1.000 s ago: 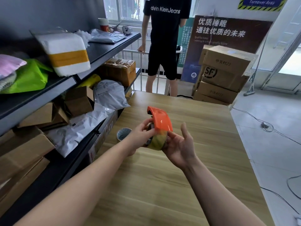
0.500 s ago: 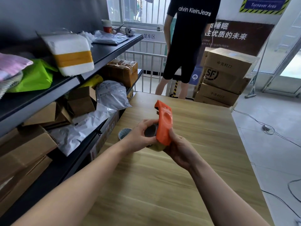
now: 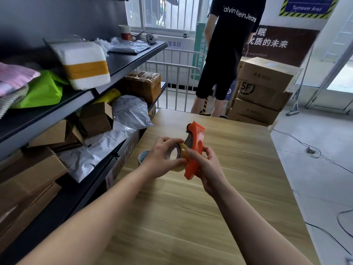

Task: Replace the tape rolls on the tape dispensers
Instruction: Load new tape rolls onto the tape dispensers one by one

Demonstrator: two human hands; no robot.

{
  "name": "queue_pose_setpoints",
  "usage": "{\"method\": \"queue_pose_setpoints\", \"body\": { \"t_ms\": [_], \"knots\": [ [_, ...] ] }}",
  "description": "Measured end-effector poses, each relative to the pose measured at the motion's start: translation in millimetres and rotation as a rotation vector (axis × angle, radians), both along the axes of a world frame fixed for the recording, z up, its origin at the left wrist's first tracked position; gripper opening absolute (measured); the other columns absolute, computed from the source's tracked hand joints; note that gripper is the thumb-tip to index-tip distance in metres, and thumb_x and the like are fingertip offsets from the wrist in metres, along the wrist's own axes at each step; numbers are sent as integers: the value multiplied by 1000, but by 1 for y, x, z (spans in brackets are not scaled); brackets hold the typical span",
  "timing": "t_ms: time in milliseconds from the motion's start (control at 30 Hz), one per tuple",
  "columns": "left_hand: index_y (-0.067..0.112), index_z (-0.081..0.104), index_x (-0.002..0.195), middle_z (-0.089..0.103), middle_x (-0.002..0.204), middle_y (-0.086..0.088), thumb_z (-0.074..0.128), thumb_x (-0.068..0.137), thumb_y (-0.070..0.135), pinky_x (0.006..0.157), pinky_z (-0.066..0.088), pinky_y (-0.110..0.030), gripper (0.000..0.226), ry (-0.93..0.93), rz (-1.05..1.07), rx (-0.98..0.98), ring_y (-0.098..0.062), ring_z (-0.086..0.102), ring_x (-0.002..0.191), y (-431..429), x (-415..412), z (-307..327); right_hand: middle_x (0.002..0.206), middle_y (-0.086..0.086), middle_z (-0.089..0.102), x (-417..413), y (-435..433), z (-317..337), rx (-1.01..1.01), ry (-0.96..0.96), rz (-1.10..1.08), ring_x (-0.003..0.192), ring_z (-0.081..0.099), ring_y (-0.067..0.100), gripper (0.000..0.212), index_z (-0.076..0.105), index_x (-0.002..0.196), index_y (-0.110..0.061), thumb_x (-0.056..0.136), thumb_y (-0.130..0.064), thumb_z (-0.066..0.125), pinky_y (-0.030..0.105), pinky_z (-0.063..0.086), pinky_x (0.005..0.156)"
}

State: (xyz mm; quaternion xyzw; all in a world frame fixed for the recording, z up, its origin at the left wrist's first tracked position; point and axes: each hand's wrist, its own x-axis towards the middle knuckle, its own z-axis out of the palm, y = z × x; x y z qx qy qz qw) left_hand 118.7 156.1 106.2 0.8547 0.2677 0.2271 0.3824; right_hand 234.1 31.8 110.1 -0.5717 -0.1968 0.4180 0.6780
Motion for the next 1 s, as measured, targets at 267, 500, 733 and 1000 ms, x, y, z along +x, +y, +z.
{"method": "queue_pose_setpoints", "body": {
  "t_ms": [267, 500, 733, 1000],
  "knots": [
    [35, 52, 110, 56, 122, -7, 70, 82, 34, 81, 54, -51, 34, -137, 339, -850, -32, 56, 107, -3, 11, 8, 109, 11, 66, -19, 6, -11, 24, -223, -48, 96, 69, 23, 52, 48, 110, -20, 72, -12, 83, 33, 59, 71],
    [25, 49, 110, 64, 101, -5, 47, 93, 42, 74, 49, -40, 24, -3, 254, -799, -26, 59, 85, -11, 12, 17, 102, 16, 70, -24, 9, -11, 57, -280, 27, 88, 70, 29, 53, 56, 113, -9, 68, -2, 83, 40, 59, 67],
    [20, 52, 106, 62, 90, -8, 38, 92, 54, 58, 45, -29, 39, 98, 170, -736, -24, 60, 64, -11, 0, 23, 78, -3, 72, -29, 3, -13, 107, -278, 101, 64, 67, 12, 55, 53, 105, -12, 63, 6, 84, 28, 55, 53],
    [13, 53, 119, 56, 116, -24, 48, 87, -13, 80, 41, -42, 42, -229, -191, -611, -29, 52, 95, -18, -17, 29, 94, 9, 74, -12, -6, -12, 77, -353, 298, 84, 67, 15, 50, 67, 110, -6, 65, 12, 79, 34, 57, 76]
  ]
}}
